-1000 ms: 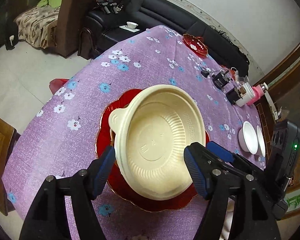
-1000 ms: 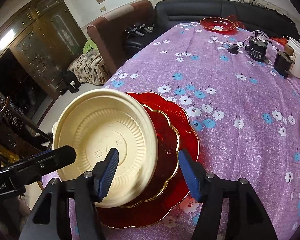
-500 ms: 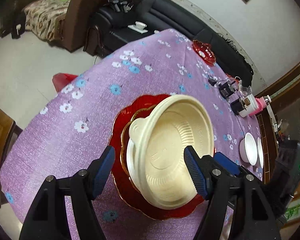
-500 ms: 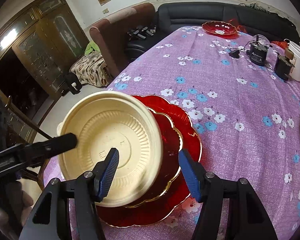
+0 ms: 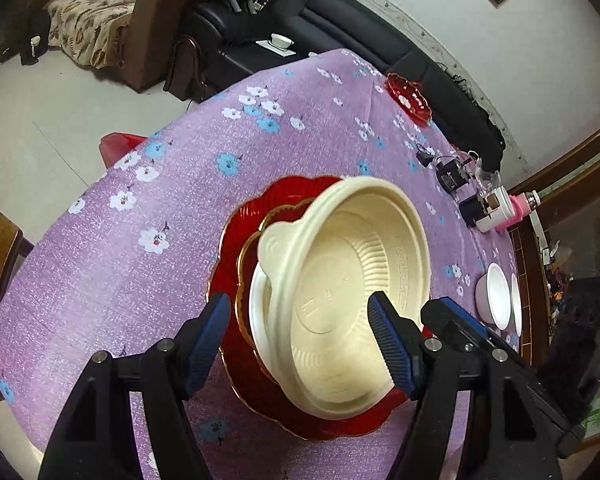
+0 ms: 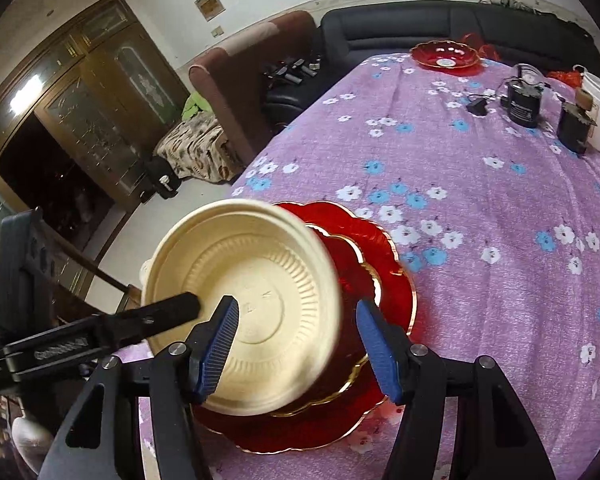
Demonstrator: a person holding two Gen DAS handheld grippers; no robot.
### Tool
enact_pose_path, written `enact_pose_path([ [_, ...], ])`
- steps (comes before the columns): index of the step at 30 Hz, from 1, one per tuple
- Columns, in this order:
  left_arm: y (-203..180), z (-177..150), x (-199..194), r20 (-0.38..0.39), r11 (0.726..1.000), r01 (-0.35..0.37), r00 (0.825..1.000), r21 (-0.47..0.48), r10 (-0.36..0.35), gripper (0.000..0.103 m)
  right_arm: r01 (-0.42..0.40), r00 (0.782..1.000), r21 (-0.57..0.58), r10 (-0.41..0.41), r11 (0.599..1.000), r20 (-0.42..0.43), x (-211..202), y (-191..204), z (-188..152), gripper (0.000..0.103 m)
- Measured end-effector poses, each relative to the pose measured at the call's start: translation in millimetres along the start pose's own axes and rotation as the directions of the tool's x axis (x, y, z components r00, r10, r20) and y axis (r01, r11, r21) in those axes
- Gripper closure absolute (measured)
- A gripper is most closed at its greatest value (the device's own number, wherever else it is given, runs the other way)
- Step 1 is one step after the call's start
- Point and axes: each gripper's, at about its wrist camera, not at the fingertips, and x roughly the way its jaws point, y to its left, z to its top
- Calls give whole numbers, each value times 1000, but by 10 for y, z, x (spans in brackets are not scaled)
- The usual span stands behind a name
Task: Organize plates and bowls
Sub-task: 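Carry the beige bowl over the stack and lower it into the white bowl, then open the right tool and withdraw from the beige bowl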
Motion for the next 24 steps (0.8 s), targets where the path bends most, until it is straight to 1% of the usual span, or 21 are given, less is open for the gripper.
enact_pose_path([
  [8,6,7,-15,6,1000,5,1000,-8,-5,33,11,1000,35,-11,999,-7,52,-145,-3,36],
  [11,-10,-6,-69,26,1000,6,1000,-5,-6,33,14,1000,37,-14,999,3,20,-181,2,36],
  [15,-92,-49,-213,78,1000,-4,997,21,2,33,19,999,43,-21,999,31,-98,-288,3,36],
  [18,-243,-107,-355,150,997,-36,988,66,26,31,24,999,67,-27,997,44,-196,-442,-20,36],
  [20,-353,-148,-421,190,993,-59,981,100,40,25,25,998,96,-30,995,49,-257,-588,-54,36],
  [22,-507,-195,-475,227,984,-94,972,150,58,20,30,998,122,-36,992,52,-321,-722,-90,36],
  [24,-682,-250,-502,251,968,-126,965,217,69,19,36,997,145,-45,989,58,-400,-849,-130,36],
])
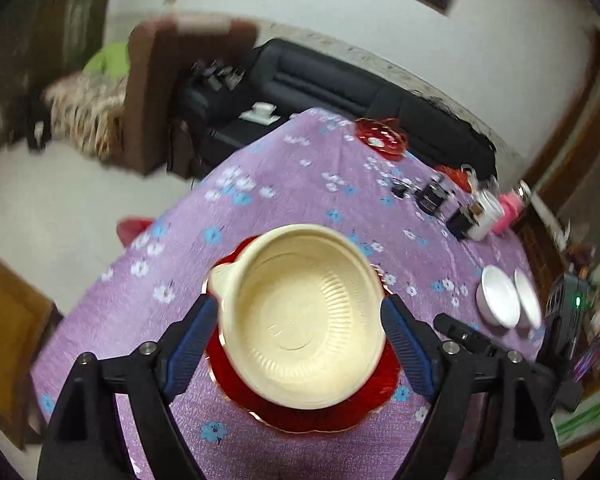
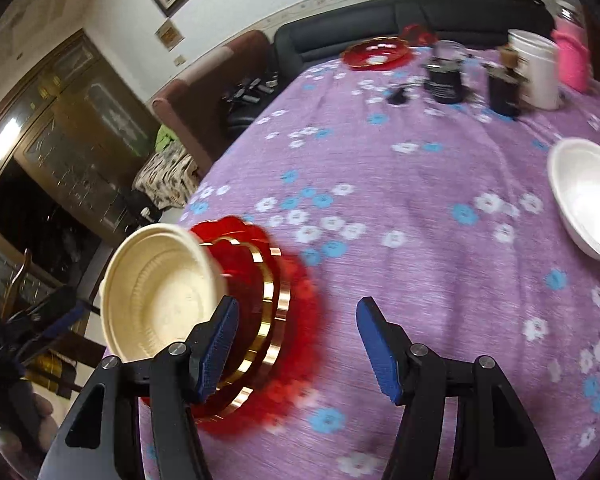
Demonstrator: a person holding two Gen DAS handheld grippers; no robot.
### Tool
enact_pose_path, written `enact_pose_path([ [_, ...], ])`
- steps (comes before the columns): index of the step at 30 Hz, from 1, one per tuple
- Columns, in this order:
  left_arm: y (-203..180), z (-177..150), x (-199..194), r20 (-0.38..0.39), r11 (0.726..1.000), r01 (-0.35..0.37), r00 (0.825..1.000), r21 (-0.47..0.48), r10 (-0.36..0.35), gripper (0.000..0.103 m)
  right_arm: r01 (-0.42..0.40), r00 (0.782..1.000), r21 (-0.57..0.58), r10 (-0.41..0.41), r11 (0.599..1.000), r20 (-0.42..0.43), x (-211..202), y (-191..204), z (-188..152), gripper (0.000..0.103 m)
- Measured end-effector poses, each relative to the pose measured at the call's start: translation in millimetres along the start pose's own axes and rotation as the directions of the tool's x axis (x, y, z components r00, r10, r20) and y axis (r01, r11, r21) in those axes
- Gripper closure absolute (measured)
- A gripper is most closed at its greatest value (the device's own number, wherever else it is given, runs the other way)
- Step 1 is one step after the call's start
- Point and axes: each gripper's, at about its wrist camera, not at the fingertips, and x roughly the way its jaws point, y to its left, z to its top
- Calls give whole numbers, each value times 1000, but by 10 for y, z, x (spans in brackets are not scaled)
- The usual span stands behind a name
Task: Organize plates and bowls
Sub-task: 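Open the right tool and withdraw from the beige bowl, then reach the right tool to a white foam bowl and grasp its rim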
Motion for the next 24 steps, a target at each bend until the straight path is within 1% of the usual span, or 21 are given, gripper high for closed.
enact_pose_path([
  [1,-117,-5,-15,7,999,2,1000,46,-2,19,8,1000,14,-8,1000,7,-59,-104,-8,37],
  [3,-309,-16,-13,0,994,25,1000,103,-25,19,28,999,31,-29,999,26,-167,-272,-8,37],
  [6,-534,-26,61,-36,988,66,997,136,-62,19,62,995,74,-68,995,75,-406,-595,17,37],
  [7,-594,-33,82,-43,987,72,997,142,-67,19,70,993,88,-77,994,89,-461,-674,27,37],
  [8,-683,-43,119,-51,985,77,996,152,-70,19,86,988,121,-100,989,116,-572,-836,53,37],
  [11,-952,-47,260,-88,981,102,992,164,-88,19,125,970,218,-166,968,180,-818,-1230,115,37],
  [12,-1031,-53,305,-103,980,114,990,164,-98,19,154,953,273,-216,950,214,-933,-1430,135,37],
  [14,-1222,-56,438,-141,975,141,983,170,-117,19,174,930,347,-270,922,250,-1058,-1715,157,37],
  [16,-1386,-68,548,-164,971,153,979,182,-124,19,182,913,413,-309,893,267,-1131,-1955,150,37],
  [18,-1534,-88,649,-181,968,158,976,194,-123,19,172,904,465,-326,869,275,-1155,-2175,129,37],
  [23,-1853,-182,959,-241,964,159,965,215,-106,19,160,900,519,-339,839,272,-1083,-2546,40,37],
  [24,-1915,-214,1045,-256,963,157,962,220,-98,19,162,903,523,-339,837,262,-1068,-2599,30,37],
])
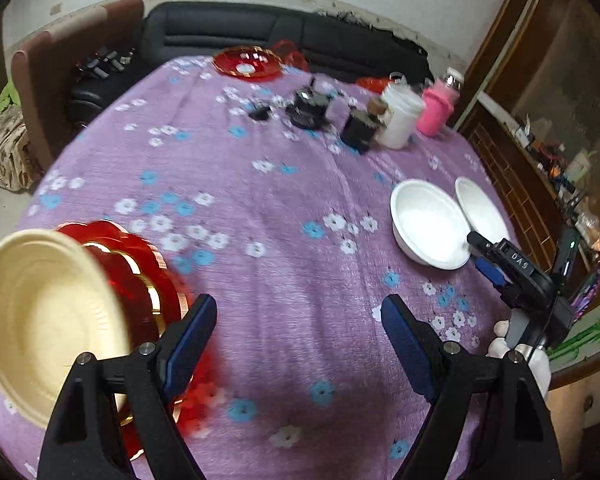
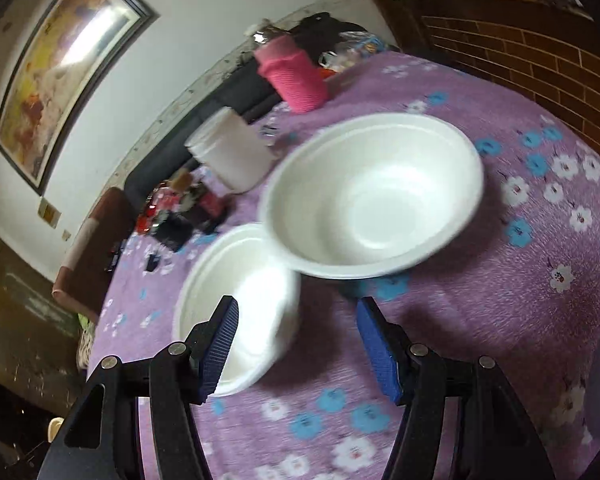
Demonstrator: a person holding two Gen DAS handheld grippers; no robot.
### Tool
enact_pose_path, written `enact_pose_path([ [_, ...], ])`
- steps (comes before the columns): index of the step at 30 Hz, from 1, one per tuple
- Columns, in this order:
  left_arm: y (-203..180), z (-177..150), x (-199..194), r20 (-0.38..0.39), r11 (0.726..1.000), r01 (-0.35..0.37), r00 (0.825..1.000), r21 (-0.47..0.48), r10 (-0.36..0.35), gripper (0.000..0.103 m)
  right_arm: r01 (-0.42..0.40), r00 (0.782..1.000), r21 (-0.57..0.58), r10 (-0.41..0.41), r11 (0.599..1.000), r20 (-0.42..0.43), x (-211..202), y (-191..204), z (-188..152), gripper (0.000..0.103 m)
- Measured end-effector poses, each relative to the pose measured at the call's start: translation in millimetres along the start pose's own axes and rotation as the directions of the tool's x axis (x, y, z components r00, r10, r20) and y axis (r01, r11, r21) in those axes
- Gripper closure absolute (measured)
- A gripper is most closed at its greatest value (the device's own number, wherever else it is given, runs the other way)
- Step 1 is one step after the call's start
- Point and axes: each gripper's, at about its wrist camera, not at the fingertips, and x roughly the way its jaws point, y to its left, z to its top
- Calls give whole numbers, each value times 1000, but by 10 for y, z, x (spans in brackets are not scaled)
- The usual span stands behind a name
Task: Organize plates and bowls
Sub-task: 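Reach the right tool to a white foam bowl and grasp its rim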
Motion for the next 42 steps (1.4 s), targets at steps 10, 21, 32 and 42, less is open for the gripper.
enact_pose_path([
  [10,-356,-31,504,-97,998,54,994,27,-51,20,-75,996,-25,74,997,-49,150,-7,-19,37],
  [21,-477,376,972,-108,995,95,989,-39,-99,20,-56,997,-37,54,998,-58,238,2,-73,37],
  [32,-735,621,1609,-181,988,133,973,-73,-144,20,-40,996,-50,36,998,-82,329,29,-96,53],
  [42,-997,588,1690,-232,987,161,961,28,-150,78,-41,996,-64,36,997,-86,345,36,-109,79],
])
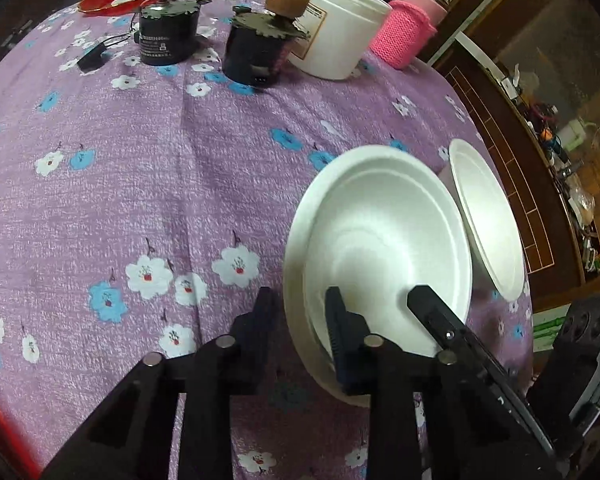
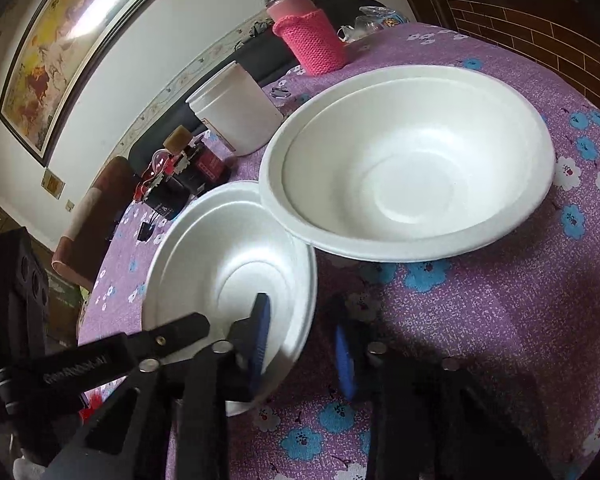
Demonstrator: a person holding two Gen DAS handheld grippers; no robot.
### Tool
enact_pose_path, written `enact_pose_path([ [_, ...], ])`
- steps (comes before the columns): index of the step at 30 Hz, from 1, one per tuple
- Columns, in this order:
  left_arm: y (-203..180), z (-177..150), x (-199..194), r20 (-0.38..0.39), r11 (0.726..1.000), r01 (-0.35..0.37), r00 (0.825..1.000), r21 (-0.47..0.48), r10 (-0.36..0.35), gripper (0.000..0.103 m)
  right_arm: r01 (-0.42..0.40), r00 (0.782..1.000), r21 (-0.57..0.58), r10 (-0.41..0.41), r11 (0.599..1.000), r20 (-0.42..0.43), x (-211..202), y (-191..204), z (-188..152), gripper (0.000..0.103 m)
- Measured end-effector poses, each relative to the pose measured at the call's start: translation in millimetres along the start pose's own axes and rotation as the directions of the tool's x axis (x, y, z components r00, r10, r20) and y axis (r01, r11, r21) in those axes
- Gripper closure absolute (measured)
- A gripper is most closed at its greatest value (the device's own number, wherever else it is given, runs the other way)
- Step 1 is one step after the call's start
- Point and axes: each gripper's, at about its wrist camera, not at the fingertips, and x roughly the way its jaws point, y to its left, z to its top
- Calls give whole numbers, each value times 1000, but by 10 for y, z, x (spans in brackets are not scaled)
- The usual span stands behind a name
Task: Organize plates and bowls
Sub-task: 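Reach the right tool to a white foam bowl and grasp its rim, then carry the white foam bowl onto the beige bowl and lower it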
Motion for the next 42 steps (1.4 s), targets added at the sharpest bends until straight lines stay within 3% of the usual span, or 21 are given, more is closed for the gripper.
enact_pose_path([
  [3,-17,-48,-57,15,1000,-7,1000,9,7,78,-16,1000,0,16,1000,3,-14,7,-7,86],
  [9,13,-140,-180,30,1000,-15,999,1,14,78,-43,999,-16,43,999,7,-43,69,-28,90],
  [16,89,-293,-398,63,999,-40,997,-18,41,78,-56,998,-106,60,993,31,-140,278,-116,90],
  [24,316,-610,-789,106,997,-58,992,-57,64,78,-128,991,-202,133,971,12,-213,584,-294,90],
  [31,585,-943,-1276,181,993,-70,980,-100,88,78,-235,972,-246,232,940,-43,-307,938,-543,90],
  [42,1132,-1476,-2090,308,976,-29,947,-216,96,74,-322,947,-356,304,877,-106,-550,1705,-1013,89],
])
